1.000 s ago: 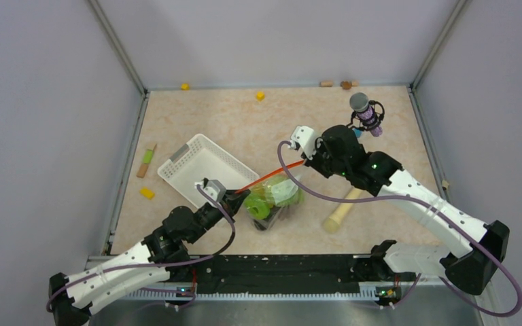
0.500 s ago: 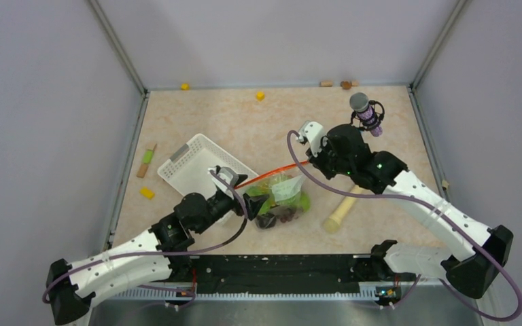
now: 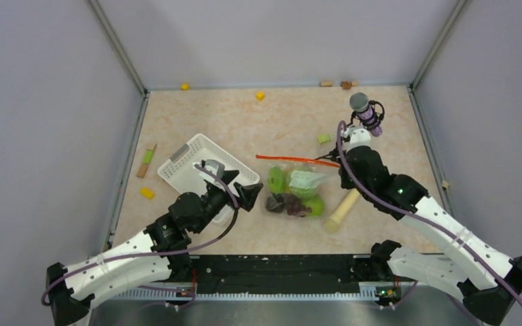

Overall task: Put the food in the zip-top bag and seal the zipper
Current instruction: Zip the zipper food storage bag at the center of the board, then place the zipper food storage bag at the center of the board.

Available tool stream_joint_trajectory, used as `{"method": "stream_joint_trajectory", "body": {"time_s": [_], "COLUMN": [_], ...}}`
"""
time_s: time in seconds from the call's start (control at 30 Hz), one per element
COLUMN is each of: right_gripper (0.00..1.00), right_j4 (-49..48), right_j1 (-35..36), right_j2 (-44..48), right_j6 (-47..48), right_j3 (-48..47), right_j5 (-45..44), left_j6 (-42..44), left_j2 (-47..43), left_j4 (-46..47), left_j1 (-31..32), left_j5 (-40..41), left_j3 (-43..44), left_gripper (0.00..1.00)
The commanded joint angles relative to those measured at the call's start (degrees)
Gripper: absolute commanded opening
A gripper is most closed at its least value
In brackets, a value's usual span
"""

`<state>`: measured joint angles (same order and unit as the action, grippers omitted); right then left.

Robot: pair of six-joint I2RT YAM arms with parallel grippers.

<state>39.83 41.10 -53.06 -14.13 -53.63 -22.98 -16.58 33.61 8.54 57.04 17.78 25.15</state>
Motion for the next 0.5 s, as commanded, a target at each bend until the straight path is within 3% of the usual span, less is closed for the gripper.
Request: {"method": "stream_joint_trajectory", "body": {"time_s": [0.0, 0.2, 0.33, 0.4, 0.47], "right_gripper": [0.0, 0.0, 0.05, 0.16, 0.34], "right_j4": [2.45, 1.67, 1.12, 1.07, 0.85], "right_j1": [-0.41, -0.41, -0.41, -0.41, -0.34], "right_j2": [6.3, 10.81, 10.2, 9.8, 9.59], "right_j6": [-11.29, -14.08, -12.65, -12.74, -12.43], "right_j3": [1.36, 4.76, 5.49, 5.27, 4.88], "right_j5": [-11.57, -13.27, -11.78, -11.97, -12.29], "left_j6": [-3.44, -7.91, -11.28, -12.86, -14.75], "left_j2": [-0.84, -0.8, -1.62, -2.18, -2.75], "left_j4": [1.42, -1.63, -4.15, -6.61, -9.93], "left_j1": [-0.12, -0.15, -0.19, -0.18, -0.14], "left_j5": [5.1, 7.29, 8.7, 10.38, 12.28], "left_j3": [0.61, 0.78, 1.04, 1.64, 2.55], "left_gripper": [0.97, 0.97, 0.97, 0.97, 0.97]}}
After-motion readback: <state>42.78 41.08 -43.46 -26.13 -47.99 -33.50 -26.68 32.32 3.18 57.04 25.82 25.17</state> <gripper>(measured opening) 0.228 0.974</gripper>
